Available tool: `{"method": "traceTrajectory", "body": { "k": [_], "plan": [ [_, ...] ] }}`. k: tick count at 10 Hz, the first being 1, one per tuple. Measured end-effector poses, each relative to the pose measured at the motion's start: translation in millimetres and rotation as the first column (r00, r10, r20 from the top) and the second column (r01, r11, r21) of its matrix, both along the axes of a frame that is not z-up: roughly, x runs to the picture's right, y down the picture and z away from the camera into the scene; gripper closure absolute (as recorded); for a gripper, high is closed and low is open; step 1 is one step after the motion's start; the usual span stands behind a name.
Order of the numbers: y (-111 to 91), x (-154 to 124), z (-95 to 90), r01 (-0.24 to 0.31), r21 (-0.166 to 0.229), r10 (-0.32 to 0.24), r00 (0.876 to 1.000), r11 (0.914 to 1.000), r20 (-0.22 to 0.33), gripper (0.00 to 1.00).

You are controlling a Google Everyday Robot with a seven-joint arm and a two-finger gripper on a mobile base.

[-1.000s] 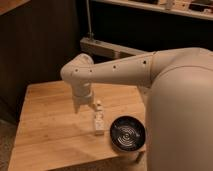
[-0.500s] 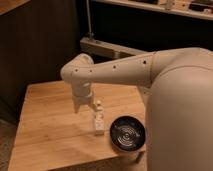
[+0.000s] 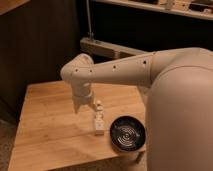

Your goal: Place the bottle in the ceramic bowl

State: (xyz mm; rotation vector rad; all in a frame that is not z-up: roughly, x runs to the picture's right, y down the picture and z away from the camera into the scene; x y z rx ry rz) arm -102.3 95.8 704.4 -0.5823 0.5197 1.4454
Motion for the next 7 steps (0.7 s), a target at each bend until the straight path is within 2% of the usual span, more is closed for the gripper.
{"method": "traceTrajectory", "body": {
  "k": [5, 7],
  "plan": [
    [-1, 1, -1.0, -0.001, 0.003, 0.001, 1.0, 1.0, 0.0, 0.35],
    [-11, 14, -6.8, -0.044, 0.049, 0.042, 0.999, 0.9978, 0.028, 0.35]
  ]
}}
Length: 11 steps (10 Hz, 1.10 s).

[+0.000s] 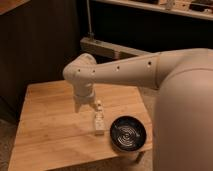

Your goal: Place the bottle in the ceramic bowl

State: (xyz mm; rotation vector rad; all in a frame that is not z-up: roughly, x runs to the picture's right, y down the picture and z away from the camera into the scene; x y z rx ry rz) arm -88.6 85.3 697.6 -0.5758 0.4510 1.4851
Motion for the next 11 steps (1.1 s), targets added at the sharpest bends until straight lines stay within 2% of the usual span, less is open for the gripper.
{"method": "traceTrajectory", "body": {
  "k": [1, 3, 5, 7, 8, 11],
  "plan": [
    [-14, 16, -0.9, -0.024, 0.05, 0.023, 0.999, 0.9985, 0.024, 0.35],
    [-45, 57, 4.1, -0.09, 0.138, 0.079, 0.993, 0.9863, 0.087, 0.35],
    [-70, 93, 21.6, -0.145, 0.179, 0.115, 0.979, 0.9731, 0.166, 0.35],
    [-81, 107, 48.7, -0.172, 0.166, 0.126, 0.958, 0.9709, 0.258, 0.35],
    [-82, 113, 69.4, -0.188, 0.144, 0.138, 0.944, 0.9715, 0.301, 0.35],
    [-66, 99, 110.3, -0.193, 0.068, 0.155, 0.915, 0.9788, 0.372, 0.35]
  ]
}}
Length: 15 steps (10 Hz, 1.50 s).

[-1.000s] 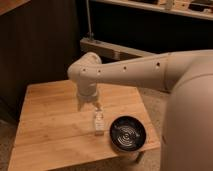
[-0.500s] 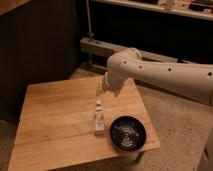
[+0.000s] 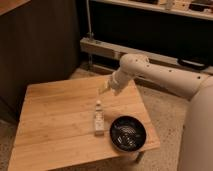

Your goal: Place the bottle in the ceramic bowl

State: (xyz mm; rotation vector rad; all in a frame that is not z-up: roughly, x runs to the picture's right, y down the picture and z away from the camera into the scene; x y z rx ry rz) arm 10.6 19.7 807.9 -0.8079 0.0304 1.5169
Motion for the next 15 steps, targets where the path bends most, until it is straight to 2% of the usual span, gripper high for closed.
{"method": "traceTrajectory", "body": {
  "k": [1, 3, 4, 7, 11, 15],
  "plan": [
    [6, -4, 7.5, 0.001, -0.021, 0.0, 1.0, 0.9998, 0.023, 0.35],
    [14, -16, 7.9, 0.023, -0.043, -0.021, 0.998, 0.9988, 0.054, 0.35],
    [23, -29, 4.4, 0.061, -0.056, -0.057, 0.996, 0.9966, 0.066, 0.35],
    [46, -50, 10.3, 0.118, -0.102, -0.111, 0.991, 0.9878, 0.068, 0.35],
    [82, -58, 34.7, 0.115, -0.172, -0.103, 0.992, 0.9783, 0.078, 0.35],
    [91, -66, 37.1, 0.14, -0.194, -0.122, 0.987, 0.9709, 0.102, 0.35]
  ]
}}
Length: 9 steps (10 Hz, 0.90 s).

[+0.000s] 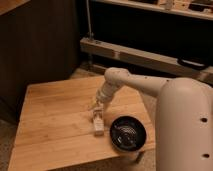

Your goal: Place the bottle in the ceramic bowl

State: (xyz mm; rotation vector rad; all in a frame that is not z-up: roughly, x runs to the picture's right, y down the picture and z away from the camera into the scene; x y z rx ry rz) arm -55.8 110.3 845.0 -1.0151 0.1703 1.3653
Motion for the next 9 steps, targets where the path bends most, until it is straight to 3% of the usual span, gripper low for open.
{"method": "traceTrajectory", "body": {
  "k": [5, 9],
  "plan": [
    [5, -16, 0.3, 0.069, -0.024, -0.069, 0.997, 0.9973, -0.021, 0.35],
    [10, -16, 7.5, 0.056, -0.053, -0.058, 0.998, 0.997, -0.026, 0.35]
  ]
}}
